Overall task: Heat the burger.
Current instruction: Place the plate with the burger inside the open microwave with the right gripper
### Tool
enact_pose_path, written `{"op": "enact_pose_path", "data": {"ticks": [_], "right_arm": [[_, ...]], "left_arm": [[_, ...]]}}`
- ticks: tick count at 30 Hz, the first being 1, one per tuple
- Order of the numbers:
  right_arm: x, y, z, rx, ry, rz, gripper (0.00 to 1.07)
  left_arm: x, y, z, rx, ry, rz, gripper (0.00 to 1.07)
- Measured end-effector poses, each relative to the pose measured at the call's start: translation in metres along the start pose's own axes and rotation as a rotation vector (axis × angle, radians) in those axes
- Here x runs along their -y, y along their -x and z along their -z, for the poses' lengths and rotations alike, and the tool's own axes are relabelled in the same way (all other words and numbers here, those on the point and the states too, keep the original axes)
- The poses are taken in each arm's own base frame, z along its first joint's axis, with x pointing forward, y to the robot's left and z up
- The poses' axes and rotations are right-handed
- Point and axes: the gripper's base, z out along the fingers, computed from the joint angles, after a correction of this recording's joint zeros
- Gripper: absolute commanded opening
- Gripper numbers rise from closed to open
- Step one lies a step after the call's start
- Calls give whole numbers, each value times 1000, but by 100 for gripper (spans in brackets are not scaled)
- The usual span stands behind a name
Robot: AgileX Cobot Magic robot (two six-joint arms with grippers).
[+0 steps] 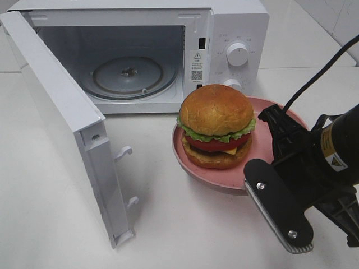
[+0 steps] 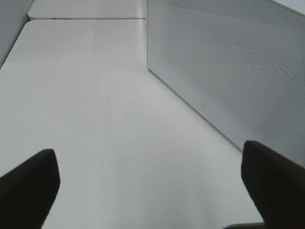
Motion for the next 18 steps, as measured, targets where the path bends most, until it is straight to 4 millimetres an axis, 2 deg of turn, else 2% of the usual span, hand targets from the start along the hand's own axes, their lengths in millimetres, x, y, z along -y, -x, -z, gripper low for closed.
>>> {"op": "enact_pose_path", "data": {"ticks": [7,18], "right_arm": [[4,-8,0,42,18,62,0],[20,-18,9,105,-8,158,0]], "left_arm": [[0,0,0,0,0,0,96],[0,0,0,0,0,0,96]]}}
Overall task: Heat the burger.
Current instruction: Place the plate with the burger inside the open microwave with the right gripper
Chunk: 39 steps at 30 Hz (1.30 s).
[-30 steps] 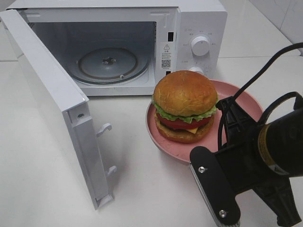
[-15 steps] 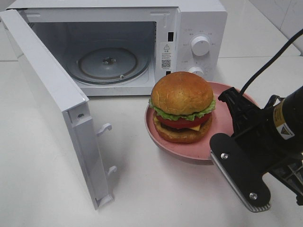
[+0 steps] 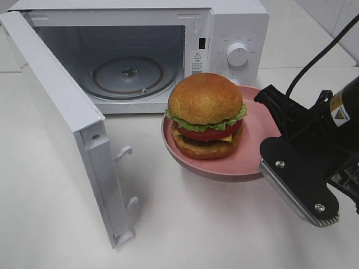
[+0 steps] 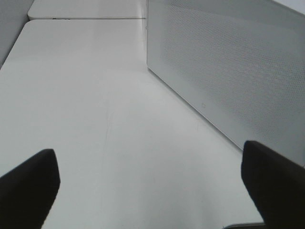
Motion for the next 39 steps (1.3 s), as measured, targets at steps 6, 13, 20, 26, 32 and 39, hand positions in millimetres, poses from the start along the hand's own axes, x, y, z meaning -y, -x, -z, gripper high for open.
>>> {"op": "enact_pose_path", "data": {"ticks": [6,13,20,26,32,39], "right_arm": [[2,3,2,40,-10,34,0],[3,4,2,42,-15,33,0],[13,4,-1,46,-31,28,0],[29,6,-10,62,-45,8,0],[47,6,-20,64,-58,7,0],[64,6,-25,63,-85,6,0]], "left_arm": [[0,0,0,0,0,0,96],[0,0,0,0,0,0,96],[0,0,0,0,0,0,96],[0,0,0,0,0,0,96],[0,0,0,0,0,0,96],[0,0,0,0,0,0,96]]}}
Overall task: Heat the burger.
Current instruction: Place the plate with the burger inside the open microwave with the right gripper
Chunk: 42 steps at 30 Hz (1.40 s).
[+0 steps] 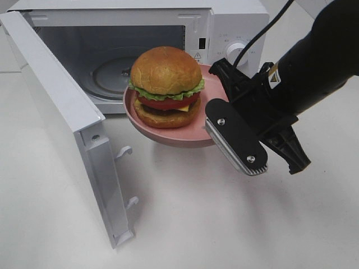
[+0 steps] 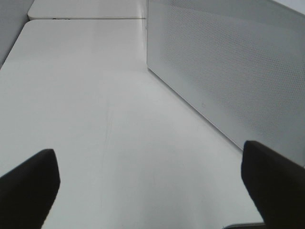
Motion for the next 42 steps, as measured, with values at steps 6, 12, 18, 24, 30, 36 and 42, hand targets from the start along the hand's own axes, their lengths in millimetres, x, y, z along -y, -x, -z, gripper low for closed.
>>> {"op": "enact_pose_path", "data": {"ticks": [6,12,18,24,30,36,42], "right_arm": [[14,0,-11,1,-6,8,0],[23,1,-20,23,-14,22,0],[33,2,-24,38,-37,41,0],[43,4,-32,55,-41,43,0],[55,5,-42,71,-47,36,0],[68,5,-54,75,-48,31,0],[76,4,-63,74,-48,33,0]], "left_arm": [[0,0,0,0,0,0,96],[0,0,0,0,0,0,96],[0,0,0,0,0,0,96],[0,0,0,0,0,0,96],[0,0,0,0,0,0,96],[0,0,0,0,0,0,96],[0,0,0,0,0,0,96]]}}
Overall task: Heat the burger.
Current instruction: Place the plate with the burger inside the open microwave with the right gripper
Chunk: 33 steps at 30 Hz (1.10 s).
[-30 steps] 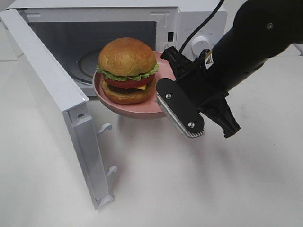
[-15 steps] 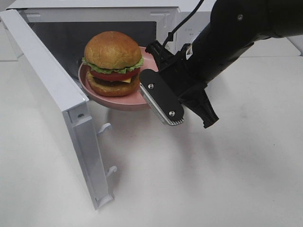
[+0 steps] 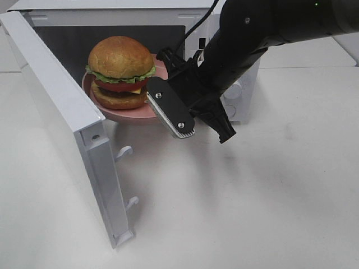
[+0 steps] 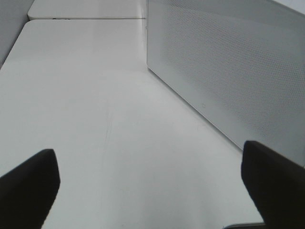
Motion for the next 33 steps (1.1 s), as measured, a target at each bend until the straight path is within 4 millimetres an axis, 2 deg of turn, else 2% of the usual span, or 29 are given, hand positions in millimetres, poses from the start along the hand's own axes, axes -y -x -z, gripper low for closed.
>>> {"op": "enact_pose_path", "data": {"ticks": [12,33], "right_arm": [[18,-6,-19,-36,-10,21,0],[58,-19,-58,-126,-34,-51,0]], "left_arm": [[0,0,0,0,0,0,96],[0,0,0,0,0,0,96]]}}
